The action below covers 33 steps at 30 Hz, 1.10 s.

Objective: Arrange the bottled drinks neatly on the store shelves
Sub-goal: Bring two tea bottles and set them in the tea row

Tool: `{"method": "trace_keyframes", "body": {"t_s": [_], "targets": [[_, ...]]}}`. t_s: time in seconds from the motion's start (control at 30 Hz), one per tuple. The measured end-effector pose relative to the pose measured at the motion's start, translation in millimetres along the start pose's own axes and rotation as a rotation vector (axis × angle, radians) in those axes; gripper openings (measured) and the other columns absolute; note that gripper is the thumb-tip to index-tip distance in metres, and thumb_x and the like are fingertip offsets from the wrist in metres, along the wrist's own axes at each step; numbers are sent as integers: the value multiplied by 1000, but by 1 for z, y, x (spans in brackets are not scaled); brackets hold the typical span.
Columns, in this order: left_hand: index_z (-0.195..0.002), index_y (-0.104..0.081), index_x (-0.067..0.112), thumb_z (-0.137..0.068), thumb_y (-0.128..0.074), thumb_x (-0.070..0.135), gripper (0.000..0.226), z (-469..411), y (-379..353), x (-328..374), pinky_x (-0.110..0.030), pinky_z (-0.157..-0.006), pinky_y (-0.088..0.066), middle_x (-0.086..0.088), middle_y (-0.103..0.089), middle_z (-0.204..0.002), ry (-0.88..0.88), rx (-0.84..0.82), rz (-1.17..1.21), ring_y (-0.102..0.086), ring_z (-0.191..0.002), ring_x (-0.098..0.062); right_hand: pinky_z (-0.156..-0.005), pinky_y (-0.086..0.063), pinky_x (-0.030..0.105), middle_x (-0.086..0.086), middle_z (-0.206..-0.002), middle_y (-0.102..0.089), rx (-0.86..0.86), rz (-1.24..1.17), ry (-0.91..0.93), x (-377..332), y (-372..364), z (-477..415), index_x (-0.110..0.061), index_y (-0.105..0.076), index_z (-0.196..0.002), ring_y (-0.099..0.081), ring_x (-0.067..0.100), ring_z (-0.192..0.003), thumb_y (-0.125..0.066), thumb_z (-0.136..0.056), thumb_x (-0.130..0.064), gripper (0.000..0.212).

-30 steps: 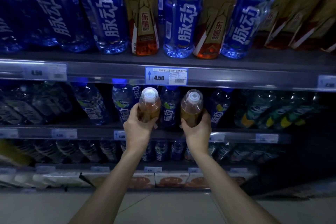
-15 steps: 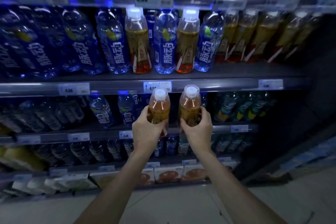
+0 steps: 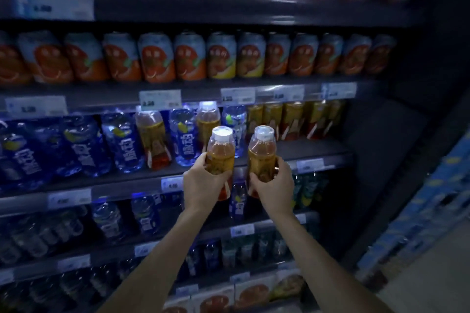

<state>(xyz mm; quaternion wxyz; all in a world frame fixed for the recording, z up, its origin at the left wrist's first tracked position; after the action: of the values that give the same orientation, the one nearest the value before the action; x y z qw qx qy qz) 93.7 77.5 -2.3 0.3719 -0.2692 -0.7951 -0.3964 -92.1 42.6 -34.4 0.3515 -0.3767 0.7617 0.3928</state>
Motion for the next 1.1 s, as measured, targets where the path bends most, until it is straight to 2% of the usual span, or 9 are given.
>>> {"method": "trace_keyframes", "body": {"t_s": [0.07,0.2,0.27,0.33,0.47,0.53,0.73,1.0,1.1], "targets": [[-95,-63,28,-66,-83,40,37,-8,-16,15,-24,-69,-55,15,-68,-80,-10,-4,4,-63,-77,3,-77,-47,23,-13,-101,-51,5,-10,-5,8,12,-22,-38,-48,-110,-54,5,-92,-77,-68,-40,50],[-94,-65,28,-65,-85,34,36,-19,-54,44,-10,-64,-49,19,-66,-77,-18,20,38,-63,-76,8,-74,-38,8,-11,-102,-53,2,-18,14,27,37,-67,-28,-53,-115,-54,4,-94,-78,-69,-38,53],[-96,-66,27,-66,-85,34,37,-22,-75,56,-11,-66,-51,17,-68,-78,-18,25,47,-63,-76,8,-77,-43,15,-11,-103,-53,-15,-28,-1,39,48,-86,-26,-53,-117,-54,6,-95,-78,-70,-36,54],[-100,-66,26,-66,-85,34,39,-26,-94,65,-15,-69,-53,15,-70,-82,-2,39,58,-64,-78,7,-81,-45,23,-13,-104,-51,-34,-34,-18,49,58,-103,-26,-52,-120,-53,5,-97,-78,-71,-37,57],[-95,-66,30,-66,-84,37,35,-30,-126,83,-4,-63,-45,20,-68,-80,19,60,54,-61,-76,13,-73,-36,9,-15,-99,-53,-60,-48,32,58,73,-126,-31,-54,-115,-48,-4,-89,-76,-70,-41,51],[-92,-65,32,-66,-84,37,32,-30,-136,91,-4,-59,-44,20,-67,-75,27,68,36,-61,-72,13,-73,-38,8,-16,-98,-55,-78,-76,47,62,79,-135,-36,-53,-109,-51,-4,-88,-76,-70,-40,46],[-94,-66,37,-65,-83,36,33,-27,-155,108,-5,-61,-47,22,-69,-76,71,109,70,-63,-72,12,-86,-51,31,-8,-102,-59,-105,-71,40,73,93,-155,-26,-56,-112,-56,7,-97,-79,-68,-34,49],[-91,-66,32,-65,-85,32,32,-40,-171,117,-3,-61,-45,19,-69,-79,74,114,42,-62,-74,12,-90,-51,39,-3,-109,-60,-147,-81,9,79,92,-172,-22,-56,-115,-57,14,-104,-80,-71,-36,52],[-91,-65,32,-66,-84,35,32,-49,-176,115,-10,-65,-50,19,-69,-79,87,130,40,-63,-75,11,-89,-52,37,-4,-108,-60,-145,-71,33,81,91,-179,-20,-56,-114,-57,13,-102,-80,-71,-33,51]]}}
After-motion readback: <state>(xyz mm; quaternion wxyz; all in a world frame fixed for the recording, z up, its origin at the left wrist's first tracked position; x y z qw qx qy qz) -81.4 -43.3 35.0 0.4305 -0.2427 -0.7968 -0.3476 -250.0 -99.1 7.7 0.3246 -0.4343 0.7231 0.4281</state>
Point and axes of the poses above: each hand's wrist, its own z-axis away from the middle knuckle, its own y-axis out of the back of the hand, x = y × z, the point moved 3 cm from there along -z, towards the middle knuckle
